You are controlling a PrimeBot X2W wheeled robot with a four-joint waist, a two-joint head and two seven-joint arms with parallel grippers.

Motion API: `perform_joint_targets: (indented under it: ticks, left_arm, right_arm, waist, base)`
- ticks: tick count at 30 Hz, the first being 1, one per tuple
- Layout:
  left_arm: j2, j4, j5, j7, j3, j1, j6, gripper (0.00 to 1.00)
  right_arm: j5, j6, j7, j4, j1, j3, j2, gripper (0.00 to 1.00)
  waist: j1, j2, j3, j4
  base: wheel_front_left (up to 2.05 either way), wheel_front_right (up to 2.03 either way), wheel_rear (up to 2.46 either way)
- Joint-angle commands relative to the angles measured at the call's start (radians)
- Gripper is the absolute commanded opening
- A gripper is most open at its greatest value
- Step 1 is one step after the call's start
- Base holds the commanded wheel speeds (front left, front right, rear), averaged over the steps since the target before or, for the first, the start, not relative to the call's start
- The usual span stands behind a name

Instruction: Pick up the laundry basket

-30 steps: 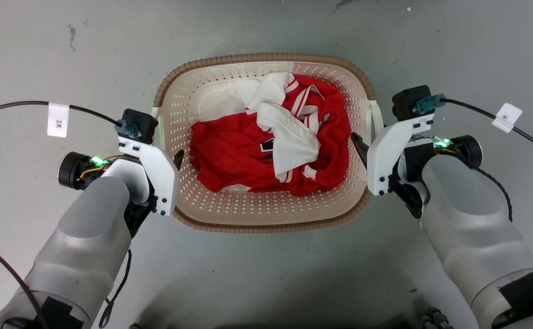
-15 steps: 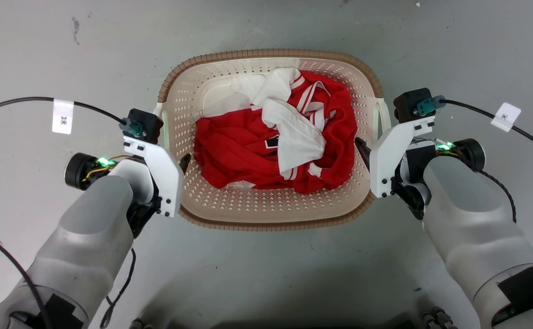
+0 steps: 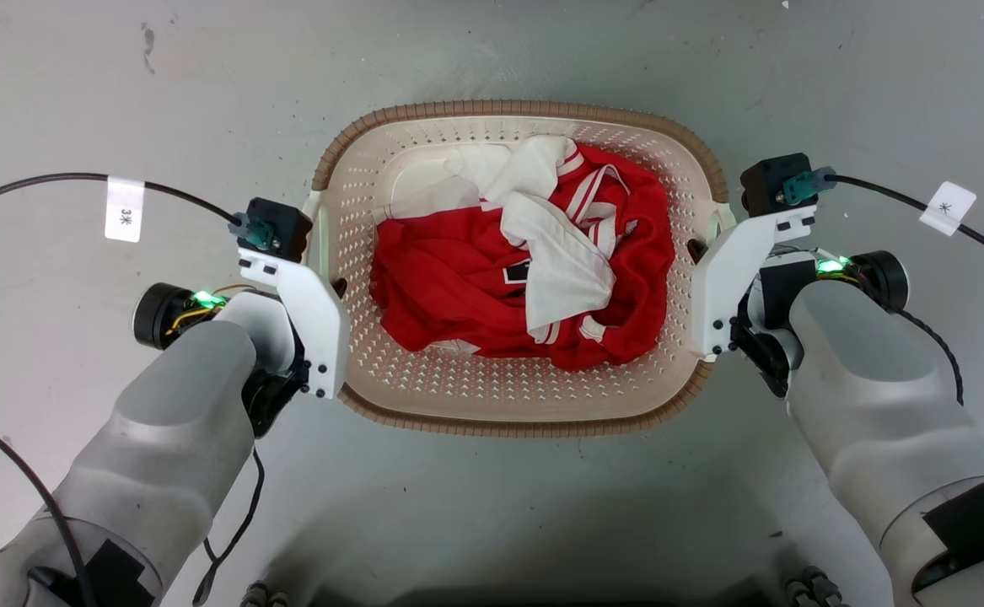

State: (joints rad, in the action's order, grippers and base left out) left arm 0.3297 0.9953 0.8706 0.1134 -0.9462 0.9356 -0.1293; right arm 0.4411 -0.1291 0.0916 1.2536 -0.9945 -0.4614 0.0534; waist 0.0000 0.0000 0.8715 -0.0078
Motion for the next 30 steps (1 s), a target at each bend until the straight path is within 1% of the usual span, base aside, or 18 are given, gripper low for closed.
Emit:
perform_joint_targets:
  ticks: [1, 7, 12, 18, 22, 26, 30]
  left_arm:
    - [0.000, -0.005, 0.011, 0.006, -0.018, 0.008, -0.002, 0.00]
    - [0.018, -0.012, 0.072, 0.032, -0.069, -0.003, -0.002, 0.00]
    - [0.042, -0.030, 0.131, 0.083, -0.118, -0.029, -0.002, 0.00]
    - [0.070, -0.067, 0.196, 0.169, -0.182, -0.038, -0.002, 0.00]
    - [0.084, -0.098, 0.251, 0.248, -0.223, -0.054, -0.002, 0.00]
    - [0.109, -0.131, 0.300, 0.318, -0.256, -0.058, -0.002, 0.00]
    - [0.135, -0.170, 0.336, 0.375, -0.284, -0.069, -0.002, 0.00]
  right_arm:
    - [-0.001, -0.003, -0.004, 0.004, -0.015, -0.012, -0.006, 0.00]
    - [-0.022, -0.003, 0.020, 0.019, -0.022, -0.024, -0.005, 0.00]
    - [-0.040, -0.003, 0.083, 0.028, -0.009, -0.035, -0.003, 0.00]
    - [-0.028, -0.003, 0.233, 0.031, 0.021, -0.076, -0.001, 0.00]
    - [-0.016, -0.003, 0.323, 0.033, 0.044, -0.098, 0.000, 0.00]
    - [-0.004, -0.003, 0.417, 0.034, 0.065, -0.120, 0.001, 0.00]
    - [0.009, -0.003, 0.481, 0.033, 0.076, -0.136, 0.002, 0.00]
  waist:
    - [0.0000, 0.0000, -0.004, 0.000]
    - [0.0000, 0.0000, -0.055, -0.006]
    - [0.0000, 0.0000, -0.147, -0.011]
    - [0.0000, 0.0000, -0.290, -0.006]
    - [0.0000, 0.0000, -0.394, 0.003]
    - [0.0000, 0.0000, -0.490, 0.010]
    - [0.0000, 0.0000, -0.573, 0.016]
  base:
    - [0.00, 0.00, 0.00]
    - [0.00, 0.00, 0.00]
    - [0.00, 0.00, 0.00]
    - [0.00, 0.00, 0.00]
    - [0.00, 0.00, 0.00]
    - [0.00, 0.00, 0.00]
    - [0.00, 0.00, 0.00]
